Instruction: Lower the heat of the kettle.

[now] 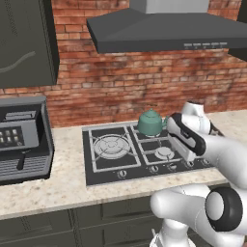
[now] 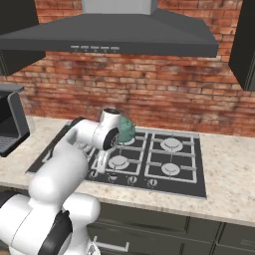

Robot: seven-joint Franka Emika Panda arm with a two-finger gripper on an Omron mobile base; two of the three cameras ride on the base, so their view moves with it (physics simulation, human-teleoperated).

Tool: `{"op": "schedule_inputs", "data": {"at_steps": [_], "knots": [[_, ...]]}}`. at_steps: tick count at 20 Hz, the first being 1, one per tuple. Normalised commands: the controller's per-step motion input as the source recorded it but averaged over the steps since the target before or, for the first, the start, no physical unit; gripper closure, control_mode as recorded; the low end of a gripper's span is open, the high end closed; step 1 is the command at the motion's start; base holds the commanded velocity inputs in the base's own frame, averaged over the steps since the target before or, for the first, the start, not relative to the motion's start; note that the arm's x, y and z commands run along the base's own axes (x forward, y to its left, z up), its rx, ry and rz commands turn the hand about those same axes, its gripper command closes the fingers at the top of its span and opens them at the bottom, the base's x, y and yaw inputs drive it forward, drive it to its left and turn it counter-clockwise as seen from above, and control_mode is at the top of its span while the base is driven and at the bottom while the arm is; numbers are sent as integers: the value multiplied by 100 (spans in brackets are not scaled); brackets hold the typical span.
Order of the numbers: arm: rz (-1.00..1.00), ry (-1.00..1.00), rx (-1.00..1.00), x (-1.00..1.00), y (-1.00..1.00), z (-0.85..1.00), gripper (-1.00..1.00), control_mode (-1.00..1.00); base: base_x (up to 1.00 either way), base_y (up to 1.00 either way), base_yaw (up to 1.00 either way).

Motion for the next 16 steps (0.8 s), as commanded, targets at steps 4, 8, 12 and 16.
{"op": "schedule_inputs", "data": {"at_steps": [4,8,12,16], "knots": [[1,-1,0,13,-3,-26,-100,-100,0,0,0],[1,0,0,14,0,-21,-100,-100,0,0,0],[1,0,0,15,0,-23,-100,-100,0,0,0],[3,0,0,17,0,-20,-100,-100,0,0,0]]}}
